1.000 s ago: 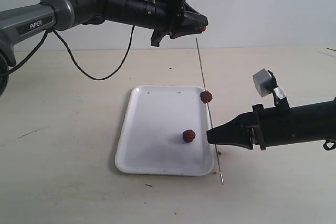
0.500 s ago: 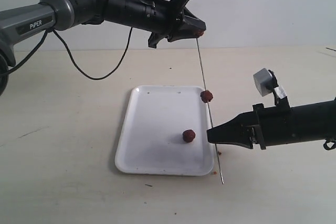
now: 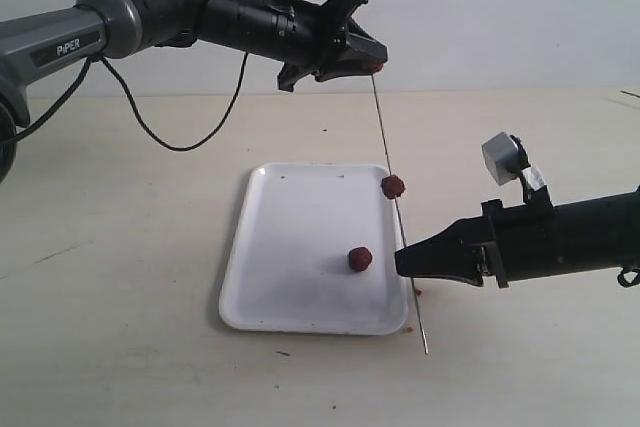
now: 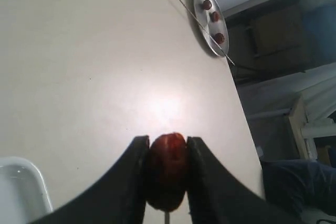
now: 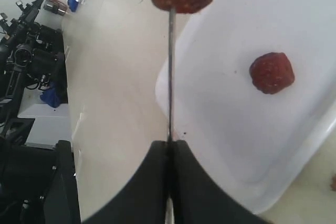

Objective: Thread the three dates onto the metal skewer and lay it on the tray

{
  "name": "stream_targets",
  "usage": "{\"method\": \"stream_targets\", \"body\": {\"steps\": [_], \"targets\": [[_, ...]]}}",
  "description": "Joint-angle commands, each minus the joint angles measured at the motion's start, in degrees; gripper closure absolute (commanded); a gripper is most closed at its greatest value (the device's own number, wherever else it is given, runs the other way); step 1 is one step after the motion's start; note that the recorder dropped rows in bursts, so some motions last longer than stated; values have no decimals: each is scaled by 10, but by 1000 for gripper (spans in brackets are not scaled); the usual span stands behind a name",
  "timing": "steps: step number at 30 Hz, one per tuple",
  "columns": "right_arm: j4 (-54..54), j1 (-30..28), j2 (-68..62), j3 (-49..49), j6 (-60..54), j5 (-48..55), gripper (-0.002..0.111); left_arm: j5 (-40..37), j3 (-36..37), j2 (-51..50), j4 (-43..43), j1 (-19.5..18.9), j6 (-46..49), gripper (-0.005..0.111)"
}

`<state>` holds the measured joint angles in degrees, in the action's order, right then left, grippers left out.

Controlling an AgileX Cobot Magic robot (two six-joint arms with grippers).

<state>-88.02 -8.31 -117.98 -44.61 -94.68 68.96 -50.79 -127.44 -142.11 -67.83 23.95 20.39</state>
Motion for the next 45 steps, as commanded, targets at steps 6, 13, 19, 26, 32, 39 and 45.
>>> {"method": "stream_targets", "body": {"steps": [6, 13, 19, 26, 32, 39, 45], "targets": [[-22, -1, 6, 2, -12, 10, 108, -24, 1, 6, -1, 1, 4, 81], [-38, -1, 6, 2, -12, 10, 108, -42, 1, 6, -1, 1, 4, 81], [-47, 0, 6, -28, 17, 10, 108, -46, 1, 6, -1, 15, 19, 81], [-48, 0, 6, -100, 71, 10, 108, -56, 1, 6, 0, 40, 36, 81], [-55, 0, 6, -146, 113, 10, 108, -63, 1, 6, 1, 47, 38, 81], [-67, 0, 6, -146, 113, 10, 108, -63, 1, 6, 3, 47, 41, 81], [-60, 0, 6, -146, 112, 10, 108, -59, 1, 6, 3, 45, 43, 54]]}}
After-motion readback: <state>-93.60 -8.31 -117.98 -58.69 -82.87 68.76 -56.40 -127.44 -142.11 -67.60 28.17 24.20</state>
